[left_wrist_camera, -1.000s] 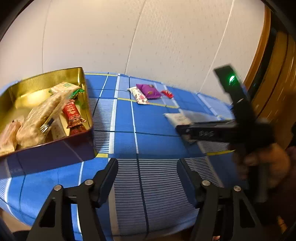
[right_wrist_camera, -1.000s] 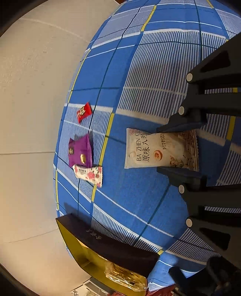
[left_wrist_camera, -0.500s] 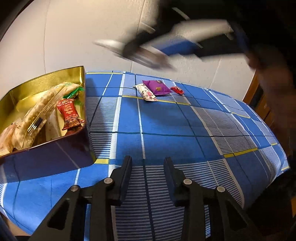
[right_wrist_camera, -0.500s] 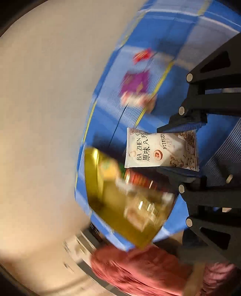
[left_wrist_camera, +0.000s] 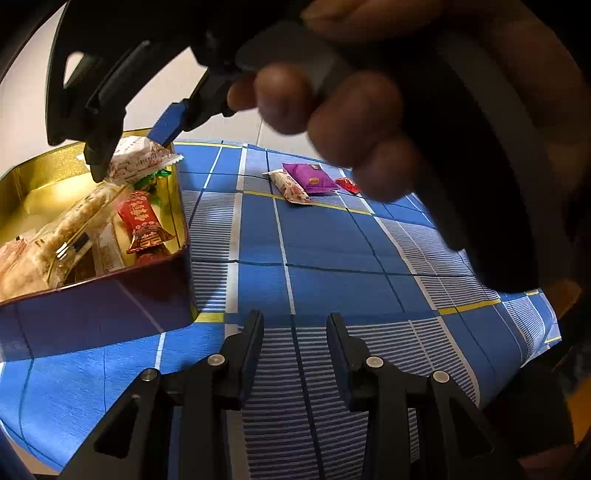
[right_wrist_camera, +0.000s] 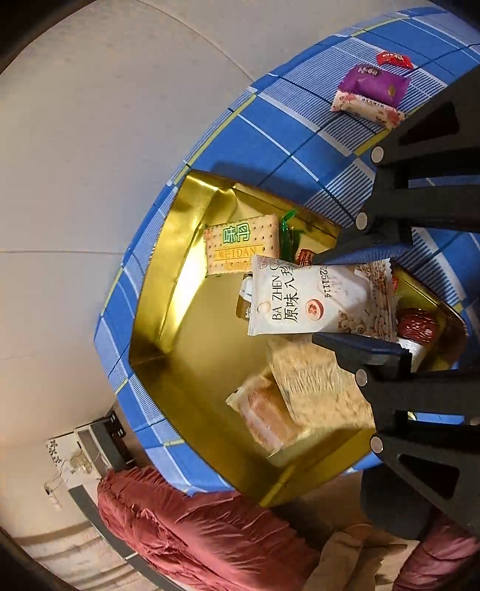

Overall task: Organize snacks
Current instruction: 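Carry the BA ZHEN packet into the gold tin and open the right gripper, then move the left tool to the pink-floral wafer bar and grasp it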

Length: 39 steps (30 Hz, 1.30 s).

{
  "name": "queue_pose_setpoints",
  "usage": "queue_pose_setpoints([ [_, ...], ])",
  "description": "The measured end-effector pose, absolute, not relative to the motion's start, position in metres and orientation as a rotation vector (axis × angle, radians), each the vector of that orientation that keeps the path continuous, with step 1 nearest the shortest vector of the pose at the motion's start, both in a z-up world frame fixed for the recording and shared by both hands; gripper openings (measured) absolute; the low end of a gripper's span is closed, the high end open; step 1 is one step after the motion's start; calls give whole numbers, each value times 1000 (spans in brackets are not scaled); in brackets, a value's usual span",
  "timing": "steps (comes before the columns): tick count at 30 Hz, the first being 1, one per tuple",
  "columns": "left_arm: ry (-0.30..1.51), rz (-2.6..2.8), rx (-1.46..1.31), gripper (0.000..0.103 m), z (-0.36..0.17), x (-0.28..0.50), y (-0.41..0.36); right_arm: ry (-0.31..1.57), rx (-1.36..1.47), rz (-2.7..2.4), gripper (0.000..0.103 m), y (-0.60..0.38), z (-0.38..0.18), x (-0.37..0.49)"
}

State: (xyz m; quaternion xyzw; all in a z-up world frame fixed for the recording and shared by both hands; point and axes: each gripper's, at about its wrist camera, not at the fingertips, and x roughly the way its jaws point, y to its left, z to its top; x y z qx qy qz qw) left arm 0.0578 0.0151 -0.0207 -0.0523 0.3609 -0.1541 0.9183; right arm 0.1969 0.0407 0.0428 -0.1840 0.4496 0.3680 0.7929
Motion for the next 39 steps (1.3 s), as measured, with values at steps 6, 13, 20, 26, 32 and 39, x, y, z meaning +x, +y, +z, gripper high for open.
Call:
queue_pose_setpoints([
  [6, 739, -305, -102, 36, -20, 55, 16, 961, -348, 765, 37, 35, 40, 203],
  [13, 726, -286, -65, 36, -20, 52, 7, 951, -242, 779, 42, 11, 47, 204],
  [20, 737, -272, -64, 36, -18, 53, 6, 897, -91, 702, 43, -44, 55, 195],
  [26, 784, -242, -50, 36, -13, 70, -6, 879, 46, 501, 43, -126, 36, 178],
  [32, 818, -272, -24, 36, -5, 91, -31, 911, 117, 292, 43, -191, 0, 165],
  [39, 855, -265, -61, 36, 8, 130, -53, 873, 154, 199, 43, -232, -21, 148],
])
